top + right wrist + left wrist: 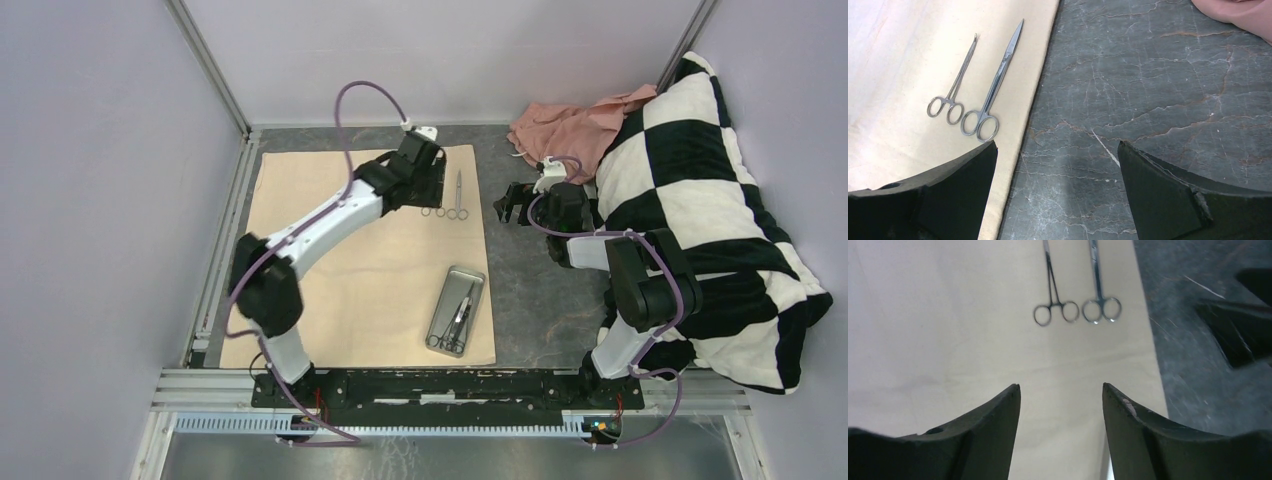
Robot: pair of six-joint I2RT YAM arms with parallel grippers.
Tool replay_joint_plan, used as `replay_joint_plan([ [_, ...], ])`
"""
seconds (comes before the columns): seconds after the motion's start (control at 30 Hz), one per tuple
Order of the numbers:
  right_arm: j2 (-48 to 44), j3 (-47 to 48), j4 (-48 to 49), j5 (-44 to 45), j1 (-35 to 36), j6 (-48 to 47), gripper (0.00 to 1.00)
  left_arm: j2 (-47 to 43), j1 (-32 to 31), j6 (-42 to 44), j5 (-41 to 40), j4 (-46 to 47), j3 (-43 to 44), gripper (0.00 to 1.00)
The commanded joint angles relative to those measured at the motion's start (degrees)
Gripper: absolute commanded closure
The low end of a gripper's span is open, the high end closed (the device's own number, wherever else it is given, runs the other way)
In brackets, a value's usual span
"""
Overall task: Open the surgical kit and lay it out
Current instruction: Pick up the medical item from the container.
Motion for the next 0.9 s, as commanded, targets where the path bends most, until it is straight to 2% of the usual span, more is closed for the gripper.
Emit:
replay_joint_plan([
  [0.0, 0.08, 0.83, 1.16, -0.60, -0.29, -0.06, 0.02, -13.00, -0.40, 0.17, 11.82, 5.46, -16.13, 0.31],
  [0.17, -0.06, 0.62, 1.10, -0.55, -0.28, -0.01, 0.02, -26.23, -5.15, -7.89, 18.96, 11.89, -33.42, 0.27],
  [0.27, 0.35, 0.62, 1.16, -0.70, -0.28, 0.21, 0.02, -28.91, -11.84, -13.75, 19.18, 16.57, -40.14, 0.27],
  [0.33, 0.72, 0.71, 1.22, -1.02, -0.27, 0.46, 0.02, -28.22, -15.77, -16.08, 16.31, 17.13, -41.43, 0.28],
  [0.5, 0.86, 0.71, 1.25, -1.26, -0.17, 0.63, 0.02, -20.21, -21.53, -18.79, 12.67, 15.60, -38.36, 0.39],
  [0.73, 0.86, 0.79, 0.91, -1.08, -0.20, 0.35, 0.02, -7.43, -26.37, -18.32, 3.27, 2.52, -27.01, 0.49],
  [0.87, 0.95, 1.06, 0.70, -1.15, -0.18, 0.31, 0.02, -4.49, -28.12, -18.14, 3.42, 1.37, -25.26, 0.50],
])
